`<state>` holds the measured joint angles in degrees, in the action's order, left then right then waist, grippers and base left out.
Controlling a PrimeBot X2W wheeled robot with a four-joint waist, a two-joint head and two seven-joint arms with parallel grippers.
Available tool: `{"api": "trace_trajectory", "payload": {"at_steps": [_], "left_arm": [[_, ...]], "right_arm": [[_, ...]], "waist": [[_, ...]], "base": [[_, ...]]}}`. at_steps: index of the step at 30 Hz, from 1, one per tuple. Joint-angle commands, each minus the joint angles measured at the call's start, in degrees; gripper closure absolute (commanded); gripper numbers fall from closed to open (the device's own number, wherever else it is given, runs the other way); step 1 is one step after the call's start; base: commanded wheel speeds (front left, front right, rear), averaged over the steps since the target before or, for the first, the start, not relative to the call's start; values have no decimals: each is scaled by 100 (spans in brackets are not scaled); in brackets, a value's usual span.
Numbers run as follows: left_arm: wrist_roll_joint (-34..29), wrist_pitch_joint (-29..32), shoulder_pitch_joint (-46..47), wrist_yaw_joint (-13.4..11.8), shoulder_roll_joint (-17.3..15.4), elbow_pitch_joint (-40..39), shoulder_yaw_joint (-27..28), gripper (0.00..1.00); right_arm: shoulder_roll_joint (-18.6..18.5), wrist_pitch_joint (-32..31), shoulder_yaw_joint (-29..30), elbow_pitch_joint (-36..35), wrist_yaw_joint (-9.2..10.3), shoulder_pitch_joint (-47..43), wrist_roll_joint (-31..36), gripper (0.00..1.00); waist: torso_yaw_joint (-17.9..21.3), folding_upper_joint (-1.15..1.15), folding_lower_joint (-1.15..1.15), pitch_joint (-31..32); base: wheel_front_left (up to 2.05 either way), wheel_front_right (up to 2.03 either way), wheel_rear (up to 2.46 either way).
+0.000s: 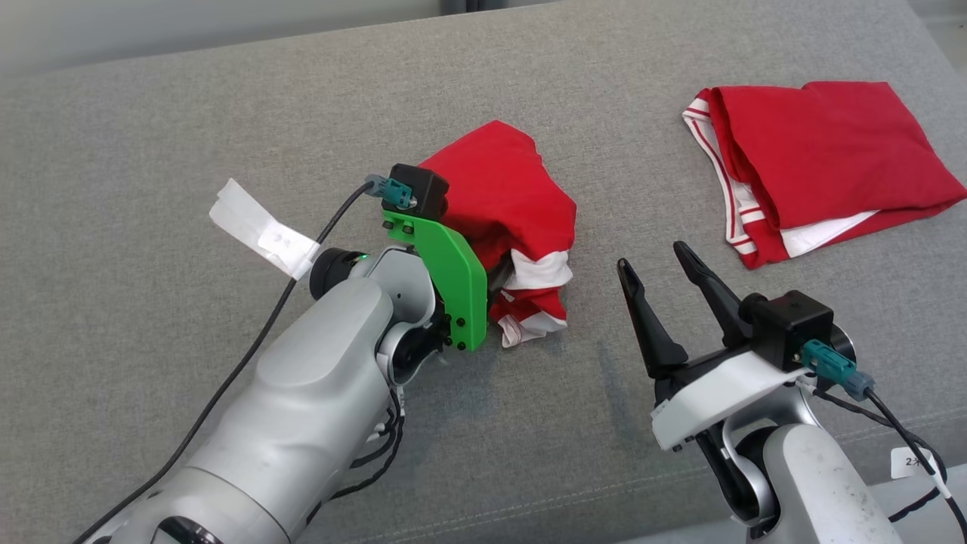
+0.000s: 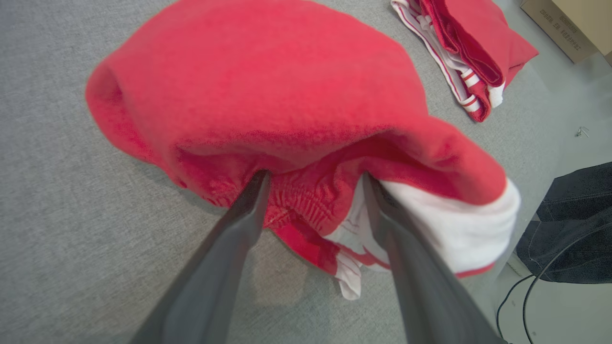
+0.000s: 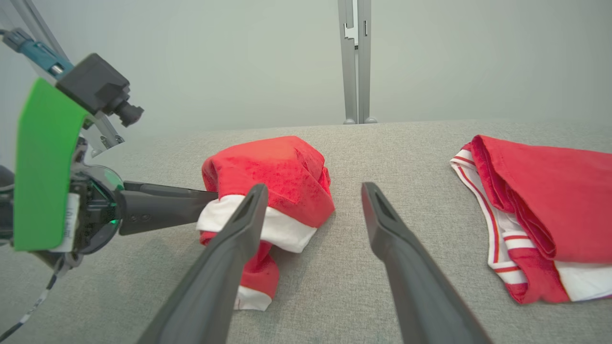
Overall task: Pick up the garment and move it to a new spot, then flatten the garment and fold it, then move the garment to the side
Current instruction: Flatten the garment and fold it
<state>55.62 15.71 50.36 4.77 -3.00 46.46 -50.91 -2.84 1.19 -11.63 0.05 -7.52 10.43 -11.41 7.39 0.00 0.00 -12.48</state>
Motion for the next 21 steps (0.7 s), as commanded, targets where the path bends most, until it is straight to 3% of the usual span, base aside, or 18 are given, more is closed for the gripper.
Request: {"api": "trace_trajectory", "payload": {"at_steps": [1, 7, 8, 10, 11, 21], "left_arm": [[77, -36, 96, 29, 8, -48, -79, 0], [401, -107, 233, -20, 2, -473, -471, 0], [449, -106, 255, -52, 2, -507, -545, 18], [513, -144, 307, -128, 0, -559, -669, 92], [551, -184, 340, -157, 0, -572, -722, 100], [803, -477, 514, -294, 2, -476, -1079, 100]], "right_arm": [[-14, 55, 4, 22, 6, 65, -26, 0], [-14, 78, -32, 63, 6, 111, -47, 0], [-14, 84, -39, 72, 6, 121, -54, 0], [-14, 95, -43, 94, 6, 135, -71, 0], [-14, 103, -39, 99, 6, 140, -74, 0], [-14, 147, -5, 150, 6, 128, -66, 0]], "waist": [[56, 0, 0, -55], [121, 0, 0, -86], [131, 0, 0, -87], [148, 0, 0, -87], [156, 0, 0, -86], [172, 0, 0, -53]], "base": [[0, 0, 0], [0, 0, 0], [0, 0, 0], [0, 0, 0], [0, 0, 0], [0, 0, 0]]}}
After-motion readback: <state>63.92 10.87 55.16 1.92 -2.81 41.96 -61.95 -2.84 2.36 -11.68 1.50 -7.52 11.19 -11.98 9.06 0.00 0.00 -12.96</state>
